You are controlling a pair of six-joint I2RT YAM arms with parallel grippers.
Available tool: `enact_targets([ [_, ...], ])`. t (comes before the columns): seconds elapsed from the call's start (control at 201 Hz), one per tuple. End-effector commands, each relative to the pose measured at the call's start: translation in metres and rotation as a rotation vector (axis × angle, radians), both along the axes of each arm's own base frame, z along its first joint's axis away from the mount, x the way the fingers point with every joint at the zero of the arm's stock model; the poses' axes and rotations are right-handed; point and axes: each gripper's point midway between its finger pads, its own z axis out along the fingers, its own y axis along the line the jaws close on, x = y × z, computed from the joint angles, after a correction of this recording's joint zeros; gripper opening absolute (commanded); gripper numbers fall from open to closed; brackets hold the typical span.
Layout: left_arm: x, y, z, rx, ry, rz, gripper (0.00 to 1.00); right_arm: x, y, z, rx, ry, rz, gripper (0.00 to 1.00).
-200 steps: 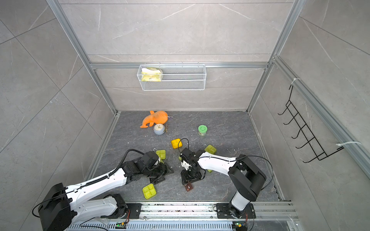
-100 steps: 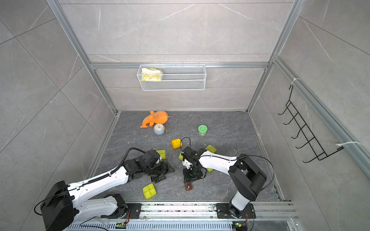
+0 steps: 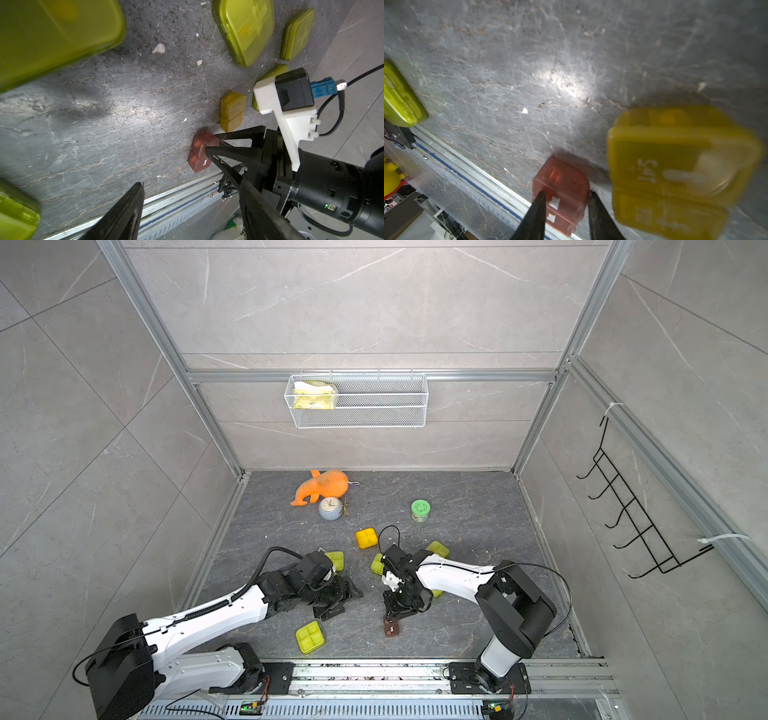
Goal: Close pillboxes
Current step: Close the lid on the pillbox.
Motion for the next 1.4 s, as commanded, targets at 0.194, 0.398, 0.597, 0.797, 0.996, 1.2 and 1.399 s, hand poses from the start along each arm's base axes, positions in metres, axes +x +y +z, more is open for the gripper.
enact_targets([
  [0.194, 0.003, -0.008, 0.011, -0.02, -0.013, -0.019, 0.74, -0.001, -0.006, -0.004, -0.007, 0.0, -0.003, 0.29],
  [0.398, 0.004, -0.011, 0.009, -0.015, -0.007, -0.031, 0.74, 0.001, -0.007, -0.005, -0.008, 0.0, -0.009, 0.28],
  [0.597, 0.005, -0.013, 0.008, -0.017, -0.006, -0.036, 0.74, -0.001, -0.012, -0.009, -0.014, 0.005, -0.014, 0.28],
  [0.797, 0.003, -0.013, 0.008, -0.011, 0.001, -0.045, 0.74, -0.005, -0.019, -0.017, -0.02, 0.009, -0.035, 0.31],
  [0.996, 0.002, -0.011, 0.01, -0.003, 0.005, -0.049, 0.74, -0.005, -0.018, -0.018, -0.005, 0.005, -0.055, 0.32],
  [1.2, 0.001, -0.01, 0.011, -0.004, 0.003, -0.047, 0.74, -0.002, -0.016, -0.013, 0.003, -0.005, -0.054, 0.33],
  [1.399, 0.001, -0.007, 0.012, -0.005, -0.006, -0.037, 0.74, 0.001, -0.013, -0.005, 0.01, -0.015, -0.051, 0.37],
])
